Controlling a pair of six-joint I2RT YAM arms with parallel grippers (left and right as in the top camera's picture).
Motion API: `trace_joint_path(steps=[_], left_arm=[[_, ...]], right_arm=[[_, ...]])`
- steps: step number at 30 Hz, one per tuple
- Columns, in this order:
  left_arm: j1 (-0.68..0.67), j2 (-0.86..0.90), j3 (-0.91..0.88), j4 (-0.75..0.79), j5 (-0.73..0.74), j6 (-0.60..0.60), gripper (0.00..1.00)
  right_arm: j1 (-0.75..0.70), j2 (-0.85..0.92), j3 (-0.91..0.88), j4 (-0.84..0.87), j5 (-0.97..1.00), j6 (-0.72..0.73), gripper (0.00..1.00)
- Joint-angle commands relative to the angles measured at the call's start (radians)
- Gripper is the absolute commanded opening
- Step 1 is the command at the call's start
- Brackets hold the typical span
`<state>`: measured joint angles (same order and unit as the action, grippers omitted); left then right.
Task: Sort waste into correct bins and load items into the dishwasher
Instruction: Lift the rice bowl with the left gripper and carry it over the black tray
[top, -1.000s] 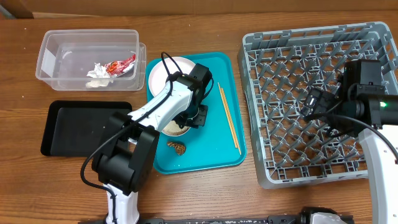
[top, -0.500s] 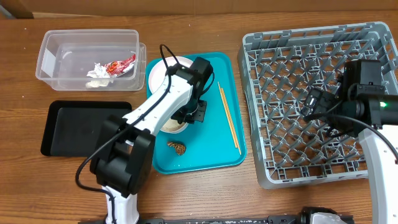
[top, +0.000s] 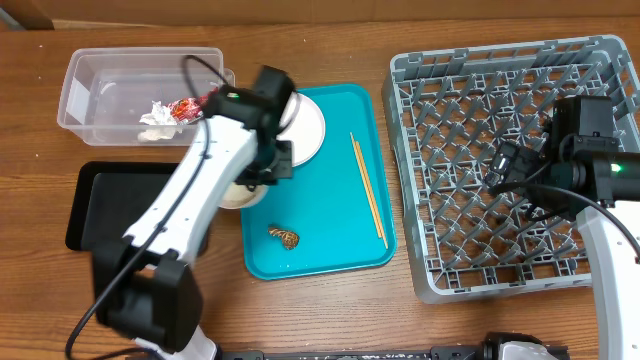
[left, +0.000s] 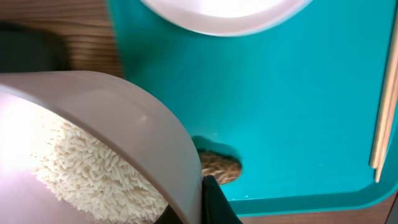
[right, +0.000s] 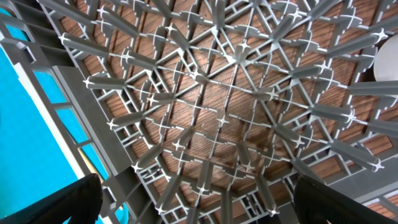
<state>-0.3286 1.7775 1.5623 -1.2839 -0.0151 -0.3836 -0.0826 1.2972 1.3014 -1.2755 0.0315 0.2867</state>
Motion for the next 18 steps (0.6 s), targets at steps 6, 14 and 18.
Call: trace_joint_path(steps=[6, 14, 18], left_arm=[[0.213, -0.101, -0.024, 0.007, 0.078, 0.087, 0.04], [0.467, -0.102, -0.19, 0.165, 0.369, 0.207, 0.04], [0.595, -0.102, -0.272, 0.237, 0.543, 0.277, 0.04]], right_arm=[[0.002, -0.005, 0.011, 0.004, 0.013, -0.006, 1.0], [0.002, -0.005, 0.011, -0.002, 0.02, -0.006, 1.0], [0.002, -0.005, 0.011, -0.003, 0.02, -0.006, 1.0]])
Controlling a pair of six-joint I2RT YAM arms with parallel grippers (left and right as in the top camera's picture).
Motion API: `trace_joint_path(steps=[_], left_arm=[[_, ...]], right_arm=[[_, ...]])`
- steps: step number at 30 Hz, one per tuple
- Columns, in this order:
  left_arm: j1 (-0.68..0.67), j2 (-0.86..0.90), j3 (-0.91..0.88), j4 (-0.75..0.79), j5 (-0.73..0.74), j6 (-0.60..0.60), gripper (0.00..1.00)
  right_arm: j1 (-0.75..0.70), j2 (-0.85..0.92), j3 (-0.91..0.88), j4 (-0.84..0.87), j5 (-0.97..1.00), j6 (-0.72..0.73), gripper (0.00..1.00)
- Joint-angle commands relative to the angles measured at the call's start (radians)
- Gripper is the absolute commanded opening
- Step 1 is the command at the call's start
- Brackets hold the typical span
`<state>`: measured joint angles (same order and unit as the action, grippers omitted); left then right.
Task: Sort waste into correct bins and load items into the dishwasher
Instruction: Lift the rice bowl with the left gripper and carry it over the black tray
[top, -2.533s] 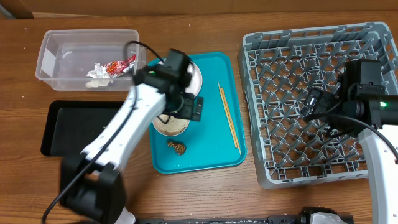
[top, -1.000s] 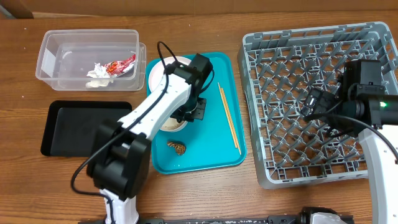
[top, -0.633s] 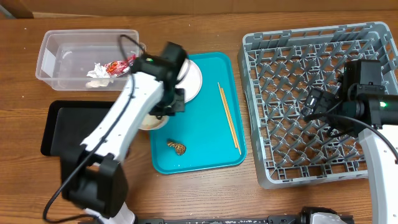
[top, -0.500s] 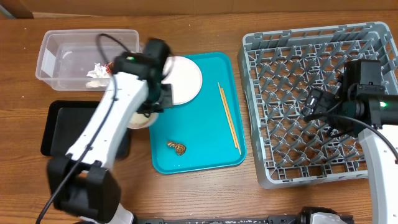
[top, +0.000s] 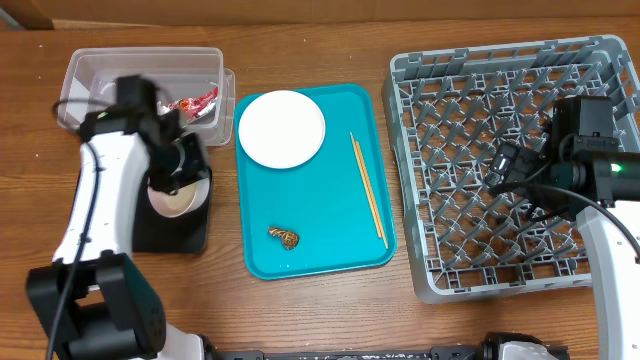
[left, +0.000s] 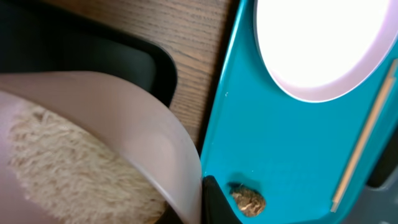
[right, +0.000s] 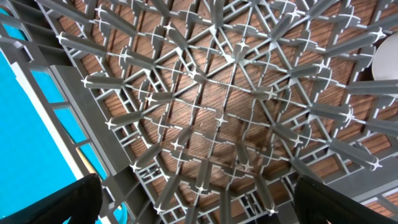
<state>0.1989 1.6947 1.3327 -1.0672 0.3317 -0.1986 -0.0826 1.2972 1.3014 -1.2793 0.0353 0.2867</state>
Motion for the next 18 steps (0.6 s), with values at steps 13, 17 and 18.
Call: trace_joint_path(steps=[13, 17, 18], left_arm=[[0.441, -0.014, -0.225, 0.182, 0.665, 0.282, 0.04], [0.512, -0.014, -0.27, 0.237, 0.724, 0.282, 0.04], [0.525, -0.014, -0.28, 0.249, 0.745, 0.282, 0.04]], right_arm=[[0.002, -0.005, 0.011, -0.007, 0.016, -0.006, 1.0], [0.002, -0.005, 0.011, -0.01, 0.016, -0.006, 1.0], [0.002, -0.005, 0.011, -0.01, 0.016, -0.006, 1.0]])
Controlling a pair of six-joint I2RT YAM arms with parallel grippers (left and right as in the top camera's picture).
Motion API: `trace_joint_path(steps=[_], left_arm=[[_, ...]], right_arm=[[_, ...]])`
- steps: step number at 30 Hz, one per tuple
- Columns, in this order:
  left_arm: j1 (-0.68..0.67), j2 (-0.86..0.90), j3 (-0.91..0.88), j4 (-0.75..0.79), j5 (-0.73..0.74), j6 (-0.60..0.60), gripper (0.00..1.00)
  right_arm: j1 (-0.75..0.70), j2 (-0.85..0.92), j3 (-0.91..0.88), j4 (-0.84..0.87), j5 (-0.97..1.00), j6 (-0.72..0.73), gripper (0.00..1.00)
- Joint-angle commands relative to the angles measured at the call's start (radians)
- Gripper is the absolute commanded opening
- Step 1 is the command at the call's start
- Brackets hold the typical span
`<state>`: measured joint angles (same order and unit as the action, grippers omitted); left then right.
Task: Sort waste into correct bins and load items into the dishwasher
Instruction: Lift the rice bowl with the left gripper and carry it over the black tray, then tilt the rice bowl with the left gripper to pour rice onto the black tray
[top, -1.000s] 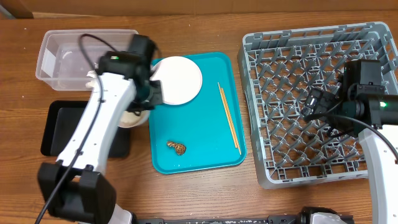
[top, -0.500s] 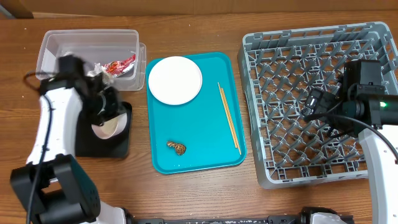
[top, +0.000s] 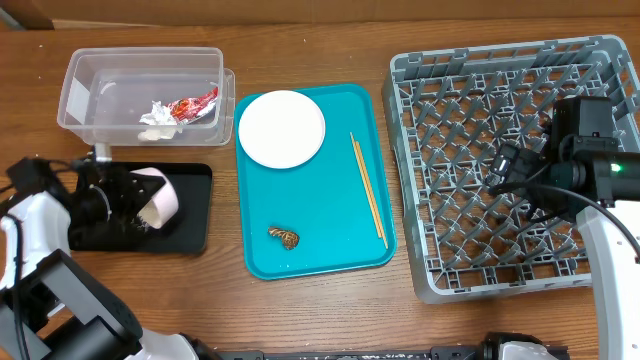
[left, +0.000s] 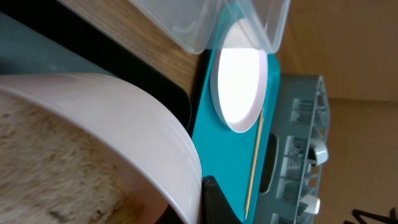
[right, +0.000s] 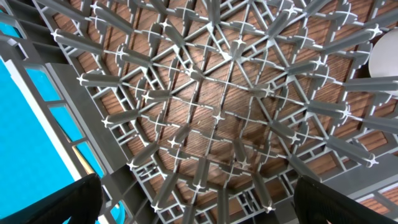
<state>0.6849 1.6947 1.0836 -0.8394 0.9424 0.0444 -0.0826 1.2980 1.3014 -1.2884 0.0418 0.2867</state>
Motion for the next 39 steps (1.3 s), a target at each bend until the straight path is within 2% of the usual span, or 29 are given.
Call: trace_joint_path(steps=[1, 8, 14, 16, 18, 20, 39], left_arm=[[0.055, -0.014, -0.04, 0.035, 0.159, 0.038, 0.04], [0.095, -0.014, -0.055, 0.063, 0.21, 0.038, 0.04], [0.093, -0.014, -0.055, 0.049, 0.093, 0.011, 0.04], [0.093, -0.014, -0.055, 0.048, 0.094, 0.011, 0.08], [0.093, -0.014, -0.055, 0.048, 0.093, 0.011, 0.16], [0.093, -0.014, -0.055, 0.048, 0.093, 0.011, 0.18], [0.071, -0.014, -0.055, 0.041, 0.052, -0.002, 0.19]], right_arm=[[0.002, -0.005, 0.011, -0.001, 0.01, -0.006, 1.0], [0.002, -0.005, 0.011, -0.001, 0.01, -0.005, 1.0], [0.002, -0.005, 0.011, -0.002, 0.01, -0.005, 1.0], [0.002, -0.005, 0.011, -0.003, 0.01, -0.005, 1.0], [0.002, -0.005, 0.011, -0.005, 0.01, -0.005, 1.0], [0.002, -0.005, 0.011, -0.005, 0.01, -0.005, 1.0], [0.002, -0.005, 0.011, -0.006, 0.01, -0.005, 1.0]])
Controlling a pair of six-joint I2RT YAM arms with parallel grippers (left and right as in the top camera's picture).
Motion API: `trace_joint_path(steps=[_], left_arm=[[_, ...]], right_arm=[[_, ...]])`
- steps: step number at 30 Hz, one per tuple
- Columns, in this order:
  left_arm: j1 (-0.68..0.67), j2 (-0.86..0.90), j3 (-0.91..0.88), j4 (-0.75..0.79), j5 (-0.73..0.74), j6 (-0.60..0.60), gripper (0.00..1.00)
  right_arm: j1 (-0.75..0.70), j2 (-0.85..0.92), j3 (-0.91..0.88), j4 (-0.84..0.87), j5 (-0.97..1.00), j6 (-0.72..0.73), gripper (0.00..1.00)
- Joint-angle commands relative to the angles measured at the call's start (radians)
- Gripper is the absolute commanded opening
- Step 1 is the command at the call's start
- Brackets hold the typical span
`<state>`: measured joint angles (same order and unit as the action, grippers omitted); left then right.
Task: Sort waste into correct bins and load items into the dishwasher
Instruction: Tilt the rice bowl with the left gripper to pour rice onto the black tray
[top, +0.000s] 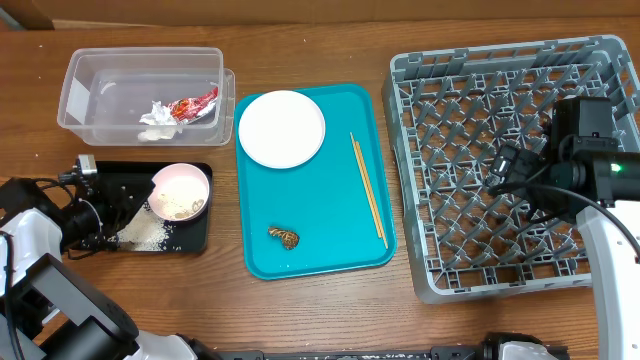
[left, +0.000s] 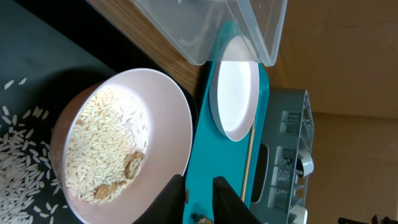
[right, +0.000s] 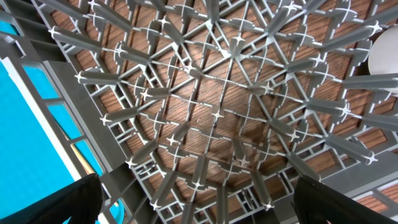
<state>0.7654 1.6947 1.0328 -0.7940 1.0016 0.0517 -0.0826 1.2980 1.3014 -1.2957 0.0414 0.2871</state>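
Observation:
A pink bowl (top: 180, 190) stands upright on the black tray (top: 195, 240), still holding rice and brown bits (left: 106, 149). Loose rice (top: 140, 233) lies scattered on that tray. My left gripper (top: 88, 212) sits to the bowl's left, apart from it. Its fingers (left: 174, 199) stand a little open with nothing between them. On the teal tray (top: 340, 255) lie a white plate (top: 281, 128), chopsticks (top: 367, 188) and a food scrap (top: 284, 237). My right gripper (right: 199, 208) hangs wide open over the grey dishwasher rack (top: 470, 230).
A clear bin (top: 80, 85) at the back left holds crumpled wrappers (top: 175, 110). A white round object (right: 385, 53) sits in the rack at the right wrist view's edge. Bare wooden table runs along the front edge.
The bowl was tipped on its side in my left gripper over the black tray. It now stands upright there, let go, with rice spilled beside it. The right arm stayed put.
My left gripper first held the rice-filled bowl at the teal tray's left edge. It then held it over the black tray, then tipped on its side there. Now rice lies on the black tray and the bowl stands free.

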Motion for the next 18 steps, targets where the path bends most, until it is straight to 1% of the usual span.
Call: trace_joint_path(steps=[1, 3, 6, 9, 11, 16, 18], left_arm=[[-0.014, -0.014, -0.004, -0.006, -0.007, -0.018, 0.19], [-0.035, -0.014, -0.004, -0.007, -0.009, -0.03, 0.18], [-0.101, -0.014, -0.003, -0.002, -0.067, -0.035, 0.25], [-0.197, -0.014, -0.002, 0.023, -0.211, -0.092, 0.34], [-0.266, -0.014, 0.005, 0.034, -0.316, -0.127, 0.38], [-0.433, -0.014, 0.055, 0.033, -0.6, -0.206, 0.38], [-0.478, -0.014, 0.071, 0.033, -0.681, -0.233, 0.38]], right_arm=[[0.002, -0.005, 0.011, 0.0, 0.01, -0.005, 1.0], [0.002, -0.005, 0.011, -0.001, 0.01, -0.005, 1.0], [0.002, -0.005, 0.011, -0.001, 0.01, -0.005, 1.0], [0.002, -0.005, 0.011, -0.003, 0.01, -0.005, 1.0], [0.002, -0.005, 0.011, -0.006, 0.01, -0.005, 1.0], [0.002, -0.005, 0.011, -0.019, 0.01, -0.005, 1.0], [0.002, -0.005, 0.011, -0.023, 0.01, -0.001, 1.0]])
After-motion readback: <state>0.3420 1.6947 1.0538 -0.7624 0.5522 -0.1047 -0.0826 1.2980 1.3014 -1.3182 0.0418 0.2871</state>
